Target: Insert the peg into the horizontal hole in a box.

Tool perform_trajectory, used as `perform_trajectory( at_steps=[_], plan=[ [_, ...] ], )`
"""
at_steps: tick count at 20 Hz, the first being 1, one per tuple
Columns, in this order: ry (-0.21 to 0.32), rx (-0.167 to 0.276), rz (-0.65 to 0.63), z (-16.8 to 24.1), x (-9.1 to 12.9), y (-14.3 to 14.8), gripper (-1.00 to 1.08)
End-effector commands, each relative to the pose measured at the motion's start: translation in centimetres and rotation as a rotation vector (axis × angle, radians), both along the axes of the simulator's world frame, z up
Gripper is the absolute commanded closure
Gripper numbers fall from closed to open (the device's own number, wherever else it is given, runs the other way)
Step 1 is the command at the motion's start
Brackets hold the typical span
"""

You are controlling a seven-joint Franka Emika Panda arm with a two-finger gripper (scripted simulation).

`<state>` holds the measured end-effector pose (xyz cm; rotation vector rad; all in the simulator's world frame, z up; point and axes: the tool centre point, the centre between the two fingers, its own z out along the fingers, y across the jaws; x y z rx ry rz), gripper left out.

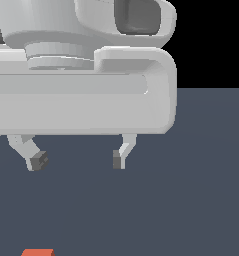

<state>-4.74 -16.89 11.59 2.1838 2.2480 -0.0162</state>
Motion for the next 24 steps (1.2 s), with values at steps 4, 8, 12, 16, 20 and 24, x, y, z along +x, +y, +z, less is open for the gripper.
perform_trajectory(
  at_steps=[4,8,12,16,20,24],
  plan=[
    [-0.001,0.004,-0.004,-2.0,-1.7,-6.8,-0.92],
    [-0.002,0.007,-0.006,-3.3,-2.7,-10.9,-0.92],
    [-0.002,0.01,-0.008,-4.2,-3.3,-14.0,-0.92],
    [-0.002,0.012,-0.01,-4.8,-3.7,-16.0,-0.92],
    [-0.002,0.012,-0.01,-5.0,-3.8,-16.9,-0.92],
    [-0.001,0.012,-0.012,-5.2,-3.9,-16.8,-0.92]
  ],
)
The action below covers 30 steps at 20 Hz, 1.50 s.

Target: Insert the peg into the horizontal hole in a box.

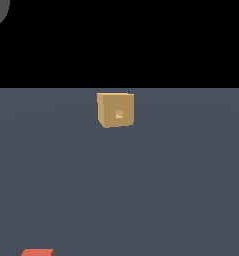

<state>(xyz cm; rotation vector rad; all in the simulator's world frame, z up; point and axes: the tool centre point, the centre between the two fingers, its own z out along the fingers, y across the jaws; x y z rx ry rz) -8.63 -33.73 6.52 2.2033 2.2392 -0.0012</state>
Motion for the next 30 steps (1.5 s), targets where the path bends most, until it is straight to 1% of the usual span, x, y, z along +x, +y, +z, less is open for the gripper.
perform_trajectory(
  at_steps=[1,11,16,17,28,30],
  plan=[
    [0.0,0.0,0.001,-0.3,0.0,0.0,-0.92],
    [0.0,0.001,0.002,-4.4,0.0,0.0,-0.92],
    [0.0,0.001,0.002,-5.0,0.1,-0.1,-0.92],
    [0.0,0.001,0.002,-5.0,0.1,-0.1,1.08],
    [0.0,0.001,0.002,-5.0,0.1,0.0,1.08],
    [0.0,0.001,0.005,-4.9,0.3,0.4,1.08]
  ],
)
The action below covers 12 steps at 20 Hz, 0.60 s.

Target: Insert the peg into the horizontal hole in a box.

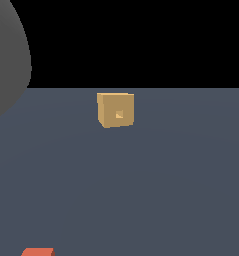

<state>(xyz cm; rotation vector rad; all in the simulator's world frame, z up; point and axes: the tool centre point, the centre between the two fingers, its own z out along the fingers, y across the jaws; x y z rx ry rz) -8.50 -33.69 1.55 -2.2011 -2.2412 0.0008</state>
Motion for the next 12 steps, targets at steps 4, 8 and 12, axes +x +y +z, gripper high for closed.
perform_trajectory(
  at_steps=[4,8,12],
  plan=[
    [-0.001,0.0,0.014,0.2,0.8,2.0,1.08],
    [-0.001,0.0,0.034,0.5,2.0,5.1,1.08],
    [-0.001,0.0,0.061,0.9,3.5,9.7,1.08]
  ],
)
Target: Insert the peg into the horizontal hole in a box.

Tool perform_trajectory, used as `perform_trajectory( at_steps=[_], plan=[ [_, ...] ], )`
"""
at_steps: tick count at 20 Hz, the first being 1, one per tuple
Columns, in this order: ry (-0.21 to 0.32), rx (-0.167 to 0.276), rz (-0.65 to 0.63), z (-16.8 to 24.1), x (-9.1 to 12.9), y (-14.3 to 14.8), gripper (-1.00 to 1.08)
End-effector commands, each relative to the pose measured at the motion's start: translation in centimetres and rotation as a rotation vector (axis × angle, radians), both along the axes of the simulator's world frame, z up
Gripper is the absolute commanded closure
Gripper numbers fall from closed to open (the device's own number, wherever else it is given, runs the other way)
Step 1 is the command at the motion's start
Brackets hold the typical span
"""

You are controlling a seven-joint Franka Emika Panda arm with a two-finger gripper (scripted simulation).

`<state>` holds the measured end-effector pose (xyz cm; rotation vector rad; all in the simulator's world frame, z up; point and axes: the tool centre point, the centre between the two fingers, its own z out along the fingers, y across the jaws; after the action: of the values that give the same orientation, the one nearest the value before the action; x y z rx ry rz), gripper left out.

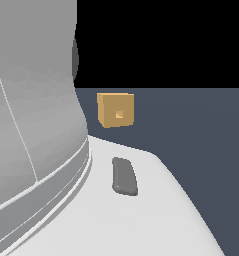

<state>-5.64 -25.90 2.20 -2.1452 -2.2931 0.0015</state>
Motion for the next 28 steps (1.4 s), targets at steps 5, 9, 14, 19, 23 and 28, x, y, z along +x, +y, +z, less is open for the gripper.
perform_trajectory(
  at_steps=[5,9,14,19,23,28],
  plan=[
    [-0.002,0.0,0.059,0.9,3.0,9.4,1.08],
    [-0.002,-0.001,0.098,1.5,4.8,15.9,1.08],
    [-0.002,-0.001,0.146,2.3,6.7,24.0,1.08],
    [-0.002,-0.001,0.193,3.0,8.2,32.0,1.08],
    [-0.002,-0.001,0.225,3.5,9.1,37.5,1.08],
    [-0.002,0.0,0.253,3.9,9.8,42.2,1.08]
  ],
)
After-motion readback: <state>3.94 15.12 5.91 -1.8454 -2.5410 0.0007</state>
